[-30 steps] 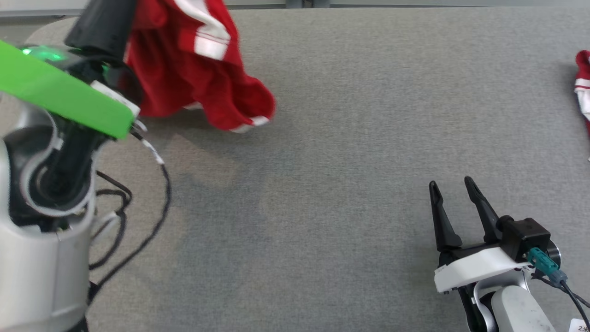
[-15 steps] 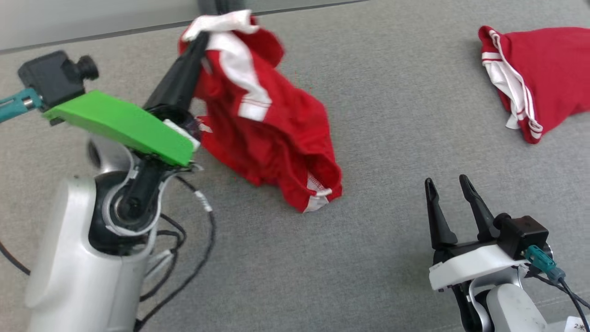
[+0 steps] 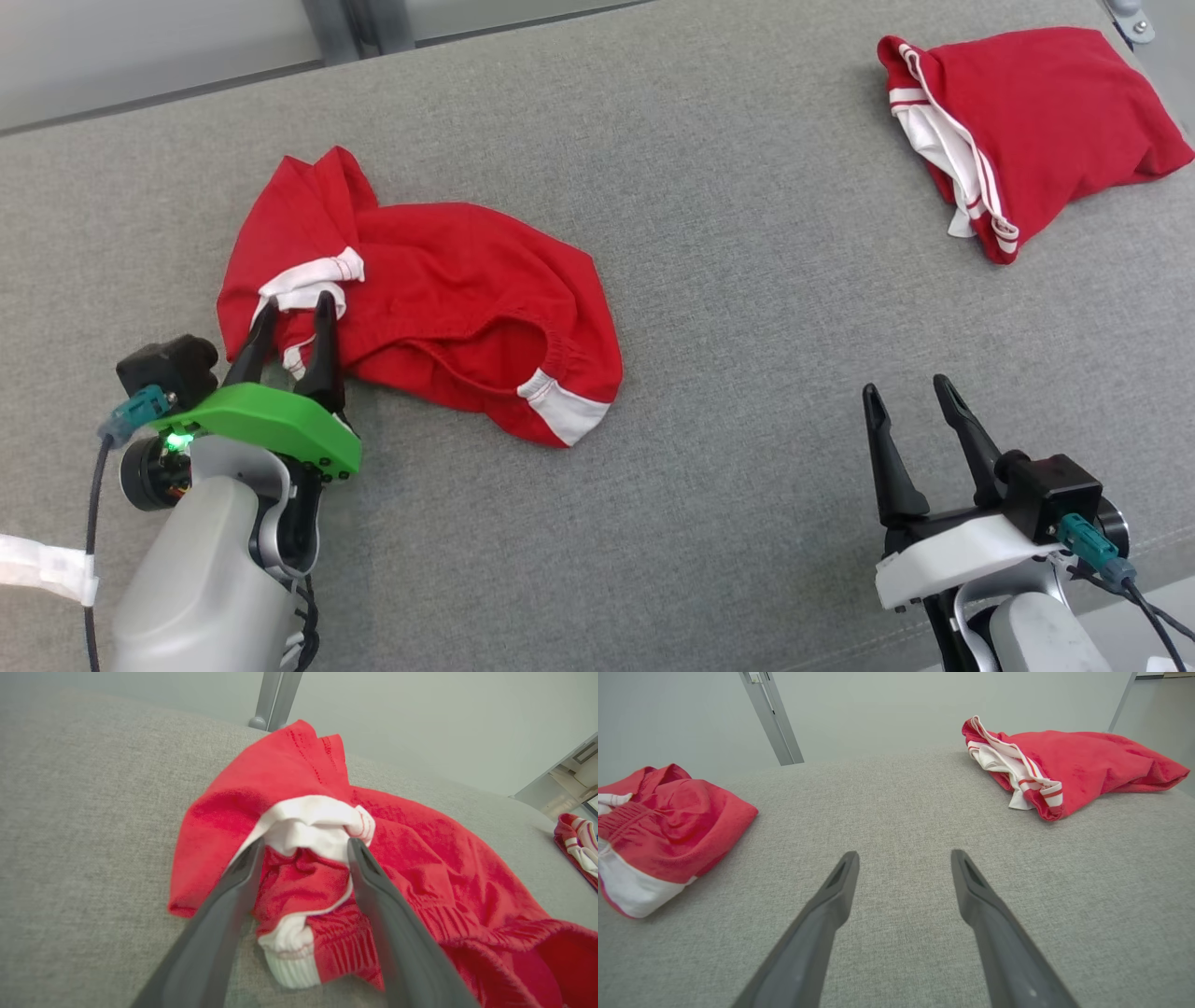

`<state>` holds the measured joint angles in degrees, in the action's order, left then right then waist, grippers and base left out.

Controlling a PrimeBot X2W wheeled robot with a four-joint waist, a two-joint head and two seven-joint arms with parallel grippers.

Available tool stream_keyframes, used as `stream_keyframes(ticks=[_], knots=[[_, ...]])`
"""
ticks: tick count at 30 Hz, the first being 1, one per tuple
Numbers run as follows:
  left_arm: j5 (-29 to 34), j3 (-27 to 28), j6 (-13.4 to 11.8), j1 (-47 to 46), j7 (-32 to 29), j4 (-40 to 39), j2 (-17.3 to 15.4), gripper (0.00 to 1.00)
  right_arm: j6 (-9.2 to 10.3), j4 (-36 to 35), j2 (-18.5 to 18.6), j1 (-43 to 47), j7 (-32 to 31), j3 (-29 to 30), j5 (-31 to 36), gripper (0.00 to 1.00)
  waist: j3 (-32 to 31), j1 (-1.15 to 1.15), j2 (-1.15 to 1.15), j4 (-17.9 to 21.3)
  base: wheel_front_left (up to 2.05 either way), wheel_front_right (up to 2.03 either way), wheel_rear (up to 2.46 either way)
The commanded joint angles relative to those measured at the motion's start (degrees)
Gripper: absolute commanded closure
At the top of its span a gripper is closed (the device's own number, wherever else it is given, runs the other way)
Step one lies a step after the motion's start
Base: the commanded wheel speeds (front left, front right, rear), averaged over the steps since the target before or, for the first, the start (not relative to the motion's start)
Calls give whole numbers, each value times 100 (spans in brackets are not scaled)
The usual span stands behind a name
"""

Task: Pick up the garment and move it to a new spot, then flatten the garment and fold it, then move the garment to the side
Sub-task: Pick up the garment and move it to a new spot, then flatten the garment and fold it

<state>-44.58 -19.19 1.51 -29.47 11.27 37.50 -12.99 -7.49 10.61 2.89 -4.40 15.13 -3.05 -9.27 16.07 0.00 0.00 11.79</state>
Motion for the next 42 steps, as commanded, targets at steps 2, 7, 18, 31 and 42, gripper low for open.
stream_keyframes(ticks=[2, 7, 18, 31, 42], knots=[[369, -14, -90, 107, 316, 2, 2, 0, 0, -62, 6, 132, 1, 64, 148, 0, -314, 0, 0, -220, 0, 0, 0], [1327, 685, -457, 1154, 392, -1285, 168, 0, 0, -234, 36, 299, 1, 205, 368, 0, -666, 0, 0, -412, 0, 0, 0], [2852, 1738, -210, 3326, 392, -2987, 792, 0, 0, -568, 246, 661, 0, 444, 684, 0, -1207, 0, 0, -1004, 0, 0, 0], [3358, 2082, 411, 4303, 393, -3469, 1003, 0, 0, -579, 52, 1089, 0, 835, 689, 0, -1553, 0, 0, -1252, 0, 0, 0], [3303, 2011, 478, 4119, 393, -3386, 1009, 0, 0, -524, 16, 1054, 0, 736, 678, 0, -1533, 0, 0, -1278, 0, 0, 0]])
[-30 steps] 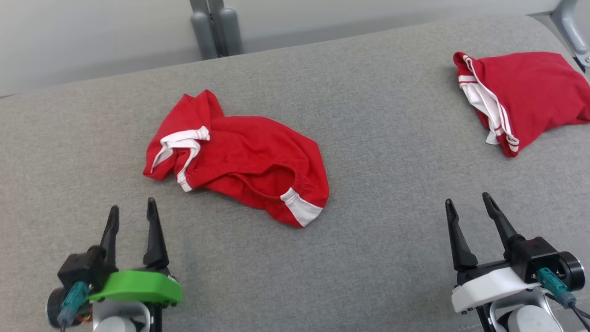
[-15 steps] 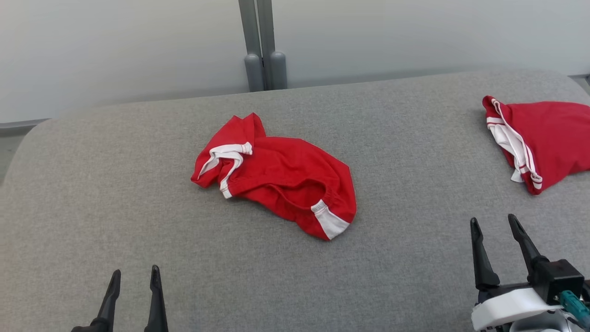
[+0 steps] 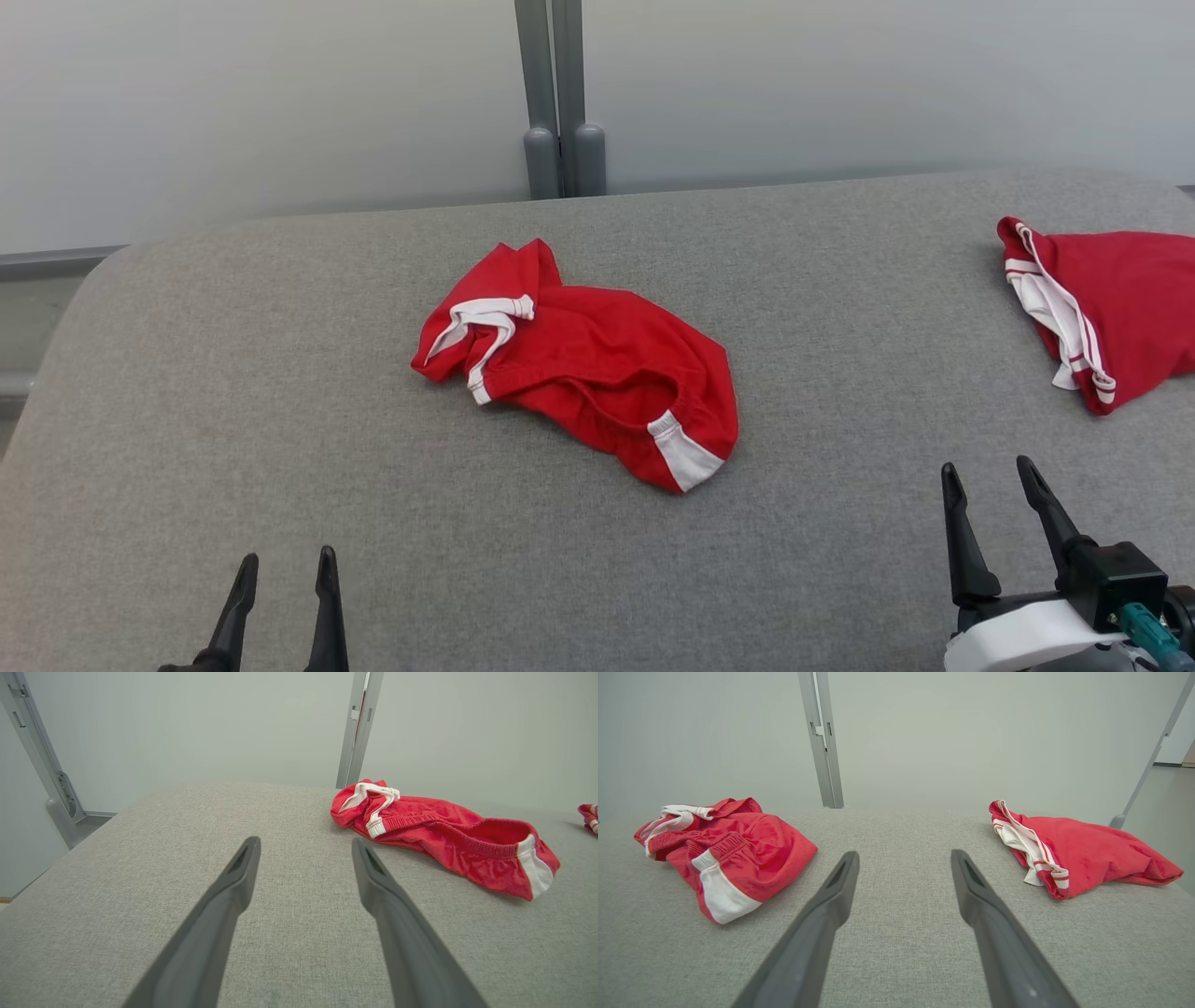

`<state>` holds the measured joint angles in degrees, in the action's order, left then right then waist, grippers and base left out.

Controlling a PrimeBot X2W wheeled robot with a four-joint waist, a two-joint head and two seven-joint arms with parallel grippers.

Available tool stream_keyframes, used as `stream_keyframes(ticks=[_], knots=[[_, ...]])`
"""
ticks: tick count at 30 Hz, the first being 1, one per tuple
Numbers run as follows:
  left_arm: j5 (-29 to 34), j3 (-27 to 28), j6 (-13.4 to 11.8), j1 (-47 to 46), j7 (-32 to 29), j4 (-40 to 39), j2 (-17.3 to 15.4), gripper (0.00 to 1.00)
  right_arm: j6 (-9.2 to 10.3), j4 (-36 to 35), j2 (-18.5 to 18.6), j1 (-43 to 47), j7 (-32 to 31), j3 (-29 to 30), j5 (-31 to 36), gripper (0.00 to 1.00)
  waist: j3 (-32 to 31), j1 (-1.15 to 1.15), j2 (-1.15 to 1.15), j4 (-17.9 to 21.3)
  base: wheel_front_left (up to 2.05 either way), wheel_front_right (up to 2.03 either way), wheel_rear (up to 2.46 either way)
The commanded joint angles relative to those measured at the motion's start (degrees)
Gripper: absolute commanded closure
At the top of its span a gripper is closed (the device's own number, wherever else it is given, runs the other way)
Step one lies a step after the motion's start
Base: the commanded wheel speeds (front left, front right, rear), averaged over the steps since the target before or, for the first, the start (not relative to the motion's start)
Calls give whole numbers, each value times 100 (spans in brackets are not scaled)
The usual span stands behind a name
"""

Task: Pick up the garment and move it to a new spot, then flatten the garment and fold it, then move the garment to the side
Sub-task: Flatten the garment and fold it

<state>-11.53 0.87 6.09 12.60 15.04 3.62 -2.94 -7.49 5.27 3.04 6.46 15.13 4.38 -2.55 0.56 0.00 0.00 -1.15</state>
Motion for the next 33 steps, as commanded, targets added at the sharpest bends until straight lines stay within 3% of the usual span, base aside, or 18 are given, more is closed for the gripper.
stream_keyframes(ticks=[1, 10, 17, 24, 26, 27, 30, 33], knots=[[4, -19, 29, -153, 16, 8, 4, 0, 0, 11, 1, -60, 0, -11, -4, 0, 32, 0, 0, 23, 0, 0, 0], [325, -1433, 136, -1593, 16, 583, 1, 0, 0, 22, -3, -445, 0, -337, -66, 0, 387, 0, 0, 470, 0, 0, 0], [12, -2773, 142, -3175, -812, 1896, -14, 0, 0, 100, -7, -653, 0, -507, -181, 0, 656, 0, 0, 1008, 0, 0, 0], [-411, -3057, 137, -3910, -1537, 3193, -18, 0, 0, 112, -12, -745, 0, -555, -336, 0, 812, 0, 0, 1443, 0, 0, 0], [-580, -3071, 138, -3957, -1765, 3455, -20, 70, 0, 105, -11, -742, 0, -529, -342, 0, 823, 0, 0, 1509, 0, 0, 0], [-621, -3106, 137, -3983, -1834, 3536, -21, 100, 0, 102, -11, -735, 0, -501, -359, 0, 827, 0, 0, 1528, 0, 0, 0], [-847, -3102, 138, -4061, -1816, 3502, -42, 100, 0, 94, -12, -706, 0, -471, -375, 0, 815, 0, 0, 1546, 0, 0, 0], [-1267, -3055, 138, -4111, -1564, 2950, -26, 100, 0, 86, -12, -628, 0, -405, -379, 0, 767, 0, 0, 1476, 0, 0, 0]])
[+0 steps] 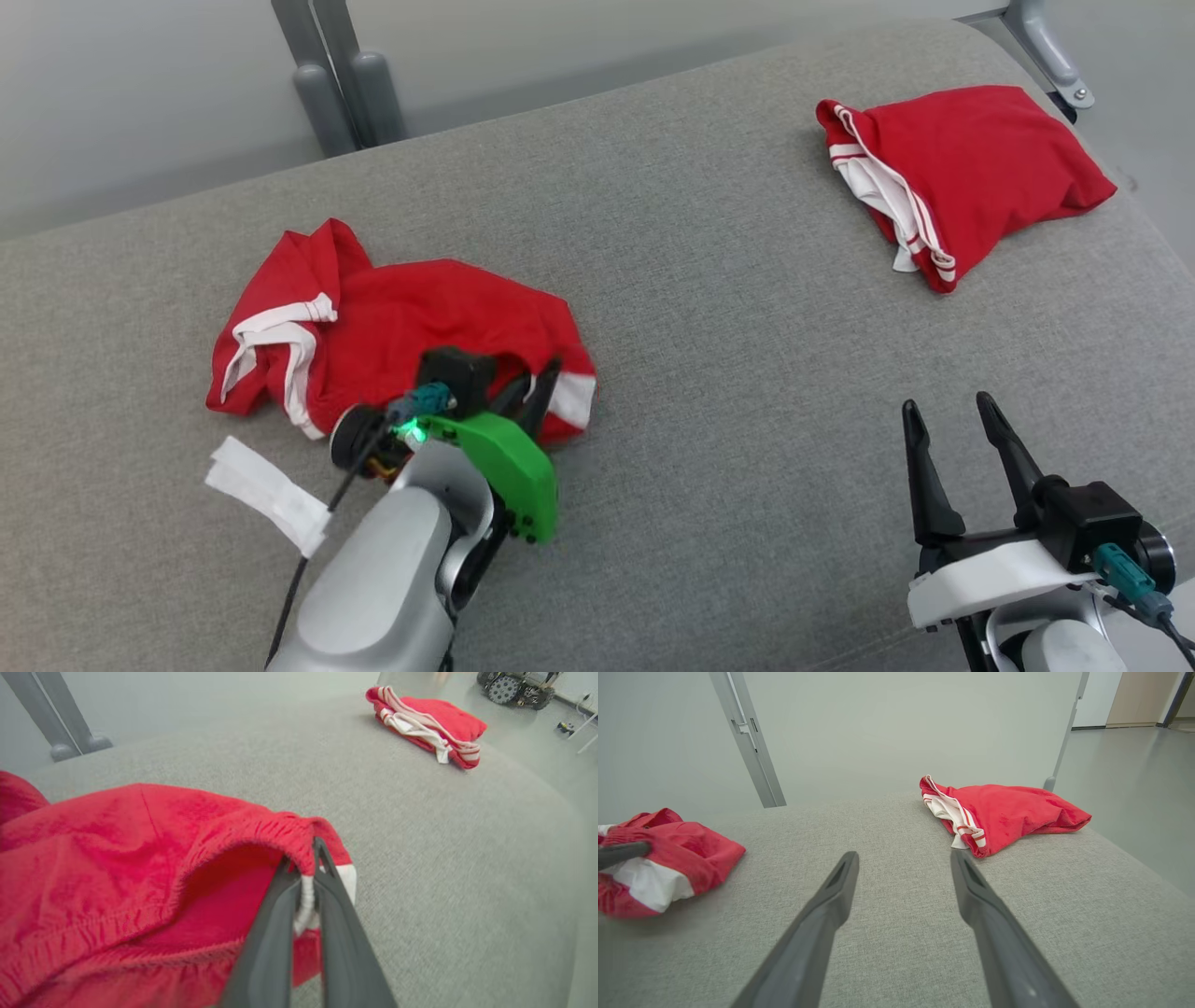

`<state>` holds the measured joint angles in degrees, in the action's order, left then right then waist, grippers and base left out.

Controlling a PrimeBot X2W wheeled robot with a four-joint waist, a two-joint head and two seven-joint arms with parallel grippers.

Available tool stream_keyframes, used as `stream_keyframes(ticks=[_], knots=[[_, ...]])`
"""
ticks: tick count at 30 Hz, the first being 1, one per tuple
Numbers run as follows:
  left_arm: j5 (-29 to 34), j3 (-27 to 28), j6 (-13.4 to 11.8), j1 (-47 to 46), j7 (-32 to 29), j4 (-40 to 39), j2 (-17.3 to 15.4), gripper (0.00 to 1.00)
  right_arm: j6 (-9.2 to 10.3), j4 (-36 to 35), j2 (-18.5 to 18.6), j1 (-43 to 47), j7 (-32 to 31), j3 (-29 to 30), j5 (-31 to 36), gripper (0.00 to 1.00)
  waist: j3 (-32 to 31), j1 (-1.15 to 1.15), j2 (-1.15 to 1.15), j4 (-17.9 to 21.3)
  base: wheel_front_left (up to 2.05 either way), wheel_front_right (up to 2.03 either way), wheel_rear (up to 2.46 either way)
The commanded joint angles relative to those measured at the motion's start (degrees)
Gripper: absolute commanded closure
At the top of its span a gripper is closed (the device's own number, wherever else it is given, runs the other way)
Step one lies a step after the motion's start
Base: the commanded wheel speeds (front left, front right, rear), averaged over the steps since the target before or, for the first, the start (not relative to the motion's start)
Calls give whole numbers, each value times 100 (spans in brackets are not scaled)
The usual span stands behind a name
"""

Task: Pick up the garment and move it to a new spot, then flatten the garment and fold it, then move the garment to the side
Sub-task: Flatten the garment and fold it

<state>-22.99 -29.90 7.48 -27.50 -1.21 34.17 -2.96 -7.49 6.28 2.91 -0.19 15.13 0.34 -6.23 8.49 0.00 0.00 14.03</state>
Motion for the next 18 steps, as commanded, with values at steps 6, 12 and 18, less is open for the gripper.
stream_keyframes(ticks=[6, 12, 18], knots=[[-967, 154, -4, -150, 441, -1832, -17, 100, 0, 4, 2, 91, 0, 55, -13, 0, -142, 0, 0, -316, 0, 0, 0], [-1707, 410, -36, 582, 350, -3417, -109, 100, 0, 18, 2, 191, 0, 193, 53, 0, -342, 0, 0, -622, 0, 0, 0], [-2598, 485, -54, 2173, -143, -4204, -675, 100, 0, 32, 4, 303, 0, 244, 84, 0, -483, 0, 0, -899, 0, 0, 0]])
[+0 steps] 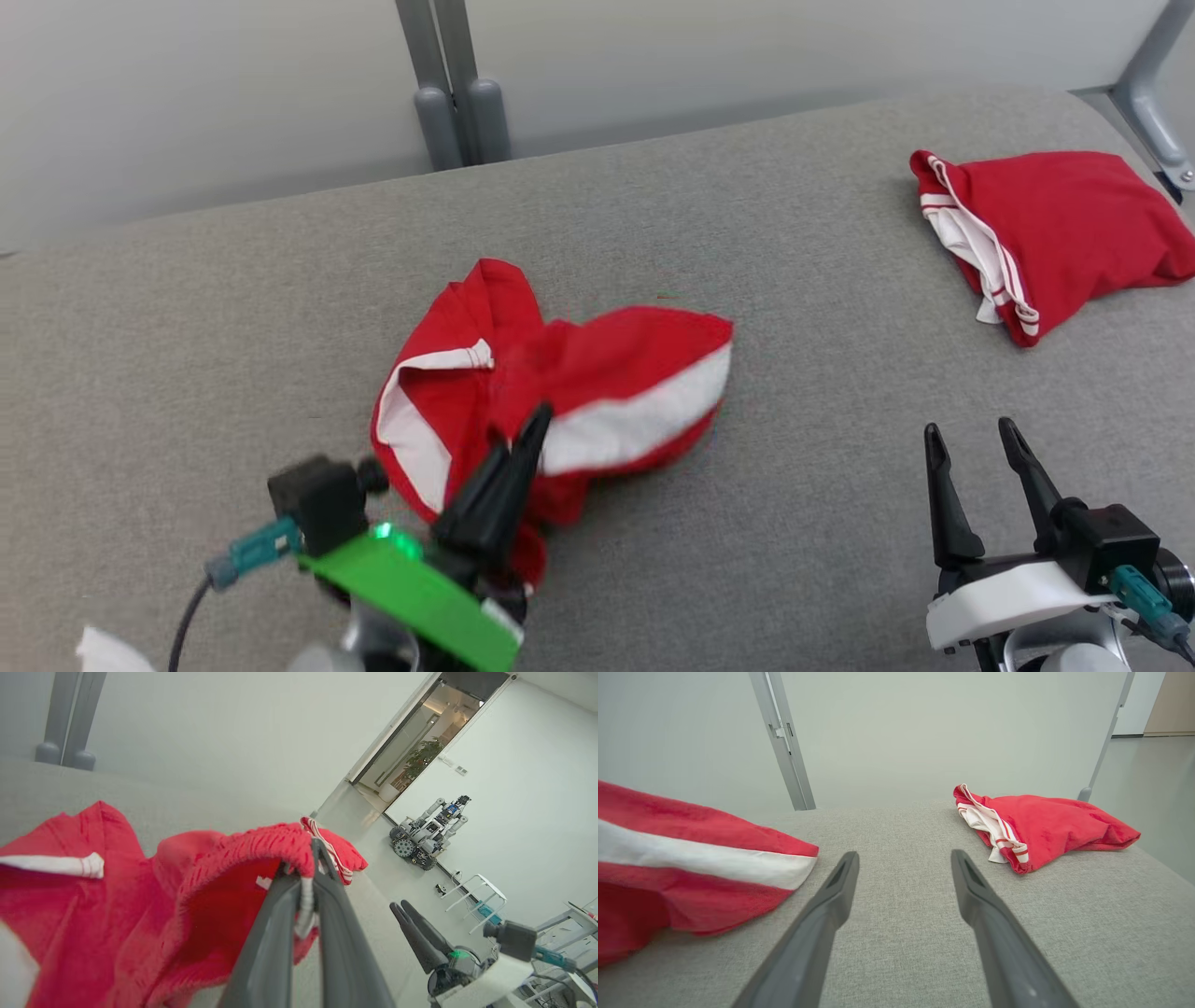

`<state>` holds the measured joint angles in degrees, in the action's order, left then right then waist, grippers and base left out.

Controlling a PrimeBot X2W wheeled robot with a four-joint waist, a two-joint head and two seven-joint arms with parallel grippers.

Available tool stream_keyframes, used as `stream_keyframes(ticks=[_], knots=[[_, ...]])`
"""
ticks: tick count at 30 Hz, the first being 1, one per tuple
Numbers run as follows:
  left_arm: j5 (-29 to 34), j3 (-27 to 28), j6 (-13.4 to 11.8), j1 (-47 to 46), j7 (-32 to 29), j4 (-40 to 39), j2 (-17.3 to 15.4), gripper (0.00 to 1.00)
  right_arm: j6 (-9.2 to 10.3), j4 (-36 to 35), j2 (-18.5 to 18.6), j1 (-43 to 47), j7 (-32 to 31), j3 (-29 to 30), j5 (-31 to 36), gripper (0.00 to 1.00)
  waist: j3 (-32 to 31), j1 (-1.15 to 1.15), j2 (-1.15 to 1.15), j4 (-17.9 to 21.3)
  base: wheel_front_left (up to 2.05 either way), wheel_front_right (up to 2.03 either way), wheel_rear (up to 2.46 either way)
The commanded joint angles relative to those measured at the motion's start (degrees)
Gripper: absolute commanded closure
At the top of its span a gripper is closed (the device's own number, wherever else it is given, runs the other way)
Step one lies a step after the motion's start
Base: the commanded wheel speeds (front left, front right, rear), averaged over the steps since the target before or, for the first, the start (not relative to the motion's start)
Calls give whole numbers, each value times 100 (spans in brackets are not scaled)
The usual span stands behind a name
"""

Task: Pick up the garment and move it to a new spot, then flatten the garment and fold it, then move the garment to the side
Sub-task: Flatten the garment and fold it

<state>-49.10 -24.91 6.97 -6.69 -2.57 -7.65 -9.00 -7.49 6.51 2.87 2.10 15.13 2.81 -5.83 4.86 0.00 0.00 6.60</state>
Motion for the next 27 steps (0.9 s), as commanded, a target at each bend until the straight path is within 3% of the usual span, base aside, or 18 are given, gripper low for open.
stream_keyframes(ticks=[1, 8, 14, 15, 16, 22, 27], knots=[[-161, -11, 3, 447, -100, -7, -214, 100, 0, 21, 6, 107, 0, -13, 46, 0, -134, 0, 0, -207, 0, 0, 0], [-449, -588, 44, 1820, -402, 696, -830, 100, 0, 97, 9, 238, 0, -7, 116, 0, -222, 0, 0, -520, 0, 0, 0], [-406, -508, 48, 1989, 130, 1518, -753, 100, 0, 143, 8, 325, 0, 6, 173, 0, -301, 0, 0, -817, 0, 0, 0], [-442, -469, 50, 1919, 271, 1609, -664, 58, 0, 159, 14, 336, 0, -14, 187, 0, -310, 0, 0, -873, 0, 0, 0], [-506, -482, 53, 1879, 307, 1677, -606, 0, 0, 169, 22, 334, 0, -27, 199, 0, -315, 0, 0, -906, 0, 0, 0], [-663, -581, 55, 1724, 391, 1761, -673, 0, 0, 182, 57, 281, 0, -80, 197, 0, -344, 0, 0, -1007, 0, 0, 0], [-167, -45, -196, 1634, 1470, 1675, -743, 0, 0, 12, 123, 278, 0, -130, 352, 0, -323, 0, 0, -998, 0, 0, 0]])
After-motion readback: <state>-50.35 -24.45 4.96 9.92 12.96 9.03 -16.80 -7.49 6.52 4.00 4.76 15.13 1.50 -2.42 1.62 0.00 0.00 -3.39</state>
